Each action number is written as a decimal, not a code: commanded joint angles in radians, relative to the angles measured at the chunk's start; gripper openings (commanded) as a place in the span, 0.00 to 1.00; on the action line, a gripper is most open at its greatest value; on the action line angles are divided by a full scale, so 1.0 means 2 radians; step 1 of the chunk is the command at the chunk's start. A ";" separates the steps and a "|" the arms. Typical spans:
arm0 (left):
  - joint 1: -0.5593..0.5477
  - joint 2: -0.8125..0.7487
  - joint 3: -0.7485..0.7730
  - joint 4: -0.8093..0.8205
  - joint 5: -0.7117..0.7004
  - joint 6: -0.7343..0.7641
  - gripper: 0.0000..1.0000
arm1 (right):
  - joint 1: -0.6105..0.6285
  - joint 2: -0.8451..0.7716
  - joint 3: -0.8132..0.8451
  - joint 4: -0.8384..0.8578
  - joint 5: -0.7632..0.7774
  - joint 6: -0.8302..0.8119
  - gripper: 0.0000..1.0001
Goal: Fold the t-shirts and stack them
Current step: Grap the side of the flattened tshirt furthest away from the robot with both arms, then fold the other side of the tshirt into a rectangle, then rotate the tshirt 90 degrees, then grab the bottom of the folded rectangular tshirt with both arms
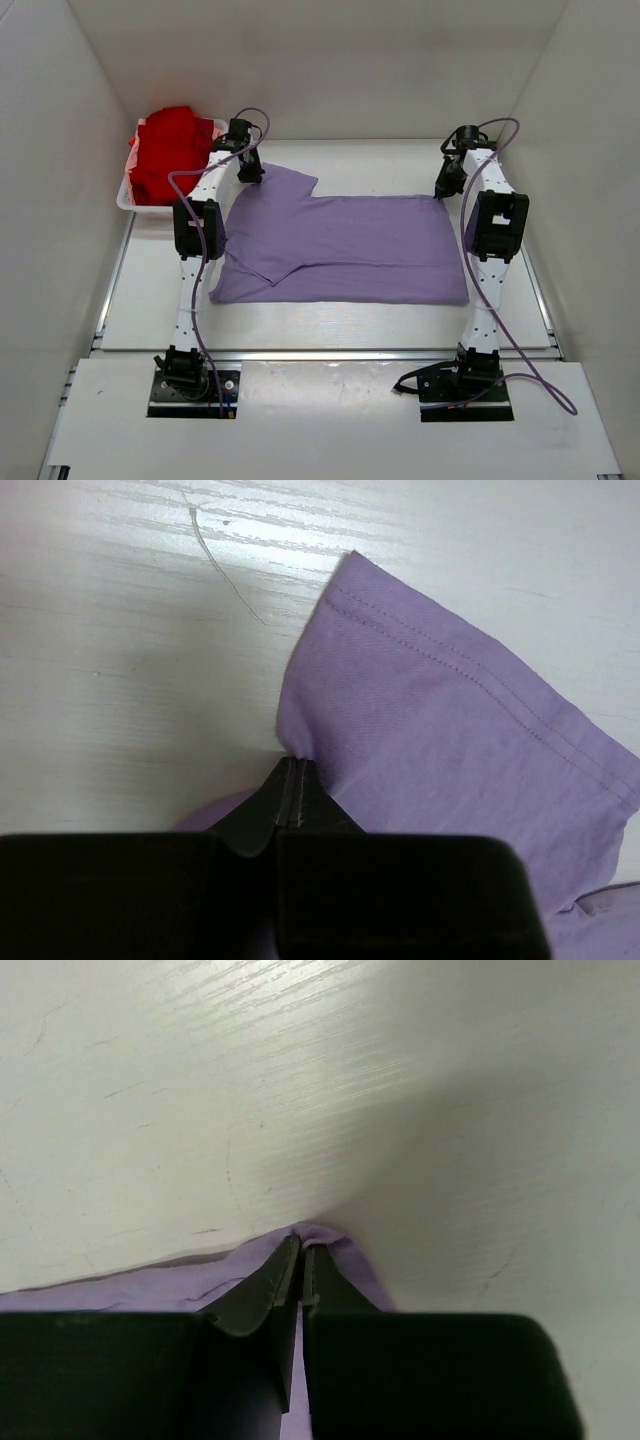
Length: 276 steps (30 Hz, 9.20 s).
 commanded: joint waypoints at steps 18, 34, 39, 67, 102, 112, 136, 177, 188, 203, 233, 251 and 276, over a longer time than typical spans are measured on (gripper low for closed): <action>0.007 -0.146 -0.114 0.041 0.009 0.019 0.00 | 0.012 -0.041 0.011 -0.012 0.002 -0.022 0.00; 0.007 -0.268 -0.293 0.078 0.024 0.034 0.00 | 0.009 -0.147 -0.129 0.014 0.041 -0.046 0.00; 0.019 -0.326 -0.388 0.106 0.022 0.040 0.00 | -0.008 -0.238 -0.267 0.072 0.030 -0.054 0.00; 0.019 -0.519 -0.623 0.116 0.023 0.057 0.00 | -0.051 -0.382 -0.488 0.124 0.020 -0.079 0.00; 0.023 -0.604 -0.733 0.111 0.015 0.065 0.00 | -0.058 -0.411 -0.574 0.133 0.019 -0.068 0.00; 0.011 -0.624 -0.770 0.105 0.018 0.064 0.00 | -0.057 -0.397 -0.570 0.127 0.026 -0.062 0.00; 0.002 -0.687 -0.800 0.066 -0.004 0.043 0.38 | -0.042 -0.393 -0.538 0.100 0.070 -0.064 0.46; -0.108 0.008 -0.029 -0.023 0.034 -0.028 0.06 | 0.271 -0.492 -0.725 0.189 -0.055 0.268 0.00; -0.060 0.071 0.065 0.046 0.110 -0.096 0.00 | 0.351 -0.590 -0.805 0.209 -0.007 0.403 0.00; -0.034 0.072 0.071 0.210 0.235 -0.180 0.00 | 0.387 -0.650 -0.794 0.230 0.029 0.313 0.00; -0.077 0.036 0.059 -0.084 0.036 -0.050 0.00 | 0.338 -0.530 -0.828 0.281 -0.032 0.088 0.00; -0.075 0.027 0.070 -0.014 0.114 -0.028 0.02 | 0.429 -0.451 -0.769 0.279 -0.040 0.124 0.00; -0.139 -0.716 -0.893 0.137 0.078 -0.014 0.43 | 0.387 -0.600 -0.778 0.242 -0.117 0.186 0.63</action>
